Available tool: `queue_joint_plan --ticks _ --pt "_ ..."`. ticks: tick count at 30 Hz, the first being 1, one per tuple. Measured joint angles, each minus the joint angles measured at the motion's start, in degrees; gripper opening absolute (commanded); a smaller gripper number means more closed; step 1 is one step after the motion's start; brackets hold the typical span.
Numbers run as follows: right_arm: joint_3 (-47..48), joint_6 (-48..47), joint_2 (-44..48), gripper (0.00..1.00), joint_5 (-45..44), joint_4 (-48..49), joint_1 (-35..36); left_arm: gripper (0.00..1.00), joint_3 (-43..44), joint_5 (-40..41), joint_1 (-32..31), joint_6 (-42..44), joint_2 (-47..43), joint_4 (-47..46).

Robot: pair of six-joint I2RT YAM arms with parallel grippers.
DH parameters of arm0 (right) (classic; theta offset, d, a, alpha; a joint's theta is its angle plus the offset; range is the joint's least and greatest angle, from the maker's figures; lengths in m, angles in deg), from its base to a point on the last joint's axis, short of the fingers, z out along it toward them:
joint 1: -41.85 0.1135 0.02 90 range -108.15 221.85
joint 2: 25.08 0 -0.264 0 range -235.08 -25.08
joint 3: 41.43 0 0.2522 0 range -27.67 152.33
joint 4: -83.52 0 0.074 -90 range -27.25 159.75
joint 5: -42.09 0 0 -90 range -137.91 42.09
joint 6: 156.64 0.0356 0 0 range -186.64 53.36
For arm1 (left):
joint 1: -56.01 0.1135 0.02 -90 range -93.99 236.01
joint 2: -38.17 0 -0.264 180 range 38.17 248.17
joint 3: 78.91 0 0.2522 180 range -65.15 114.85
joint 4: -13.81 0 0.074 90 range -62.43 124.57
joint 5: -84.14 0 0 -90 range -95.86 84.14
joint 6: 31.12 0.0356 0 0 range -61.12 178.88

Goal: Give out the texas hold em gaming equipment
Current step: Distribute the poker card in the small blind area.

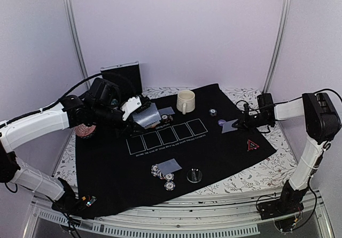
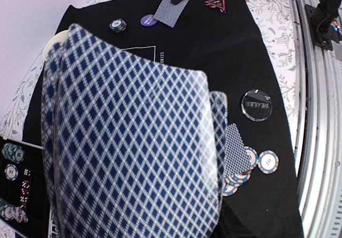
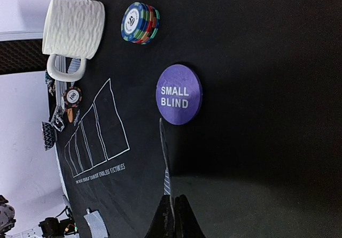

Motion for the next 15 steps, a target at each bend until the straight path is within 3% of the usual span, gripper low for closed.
queue_joint_plan --ticks 2,7,13,15 --pt "1.0 0.0 -2.1 0.18 1.0 0.5 0.0 0.44 0.0 0.0 0.0 0.0 0.0 0.0" --pt "1.9 -0.3 -3.1 0.98 -0.8 -1.0 0.0 0.44 0.0 0.0 0.0 0.1 0.0 0.0" --pt "5.8 -4.0 1.5 0.99 -13.0 -9.8 1.8 0.44 0.0 0.0 0.0 0.1 0.2 0.0" --pt "7.1 -6.0 5.5 0.99 -16.3 -11.0 6.2 0.44 0.0 0.0 0.0 0.1 0.3 0.0"
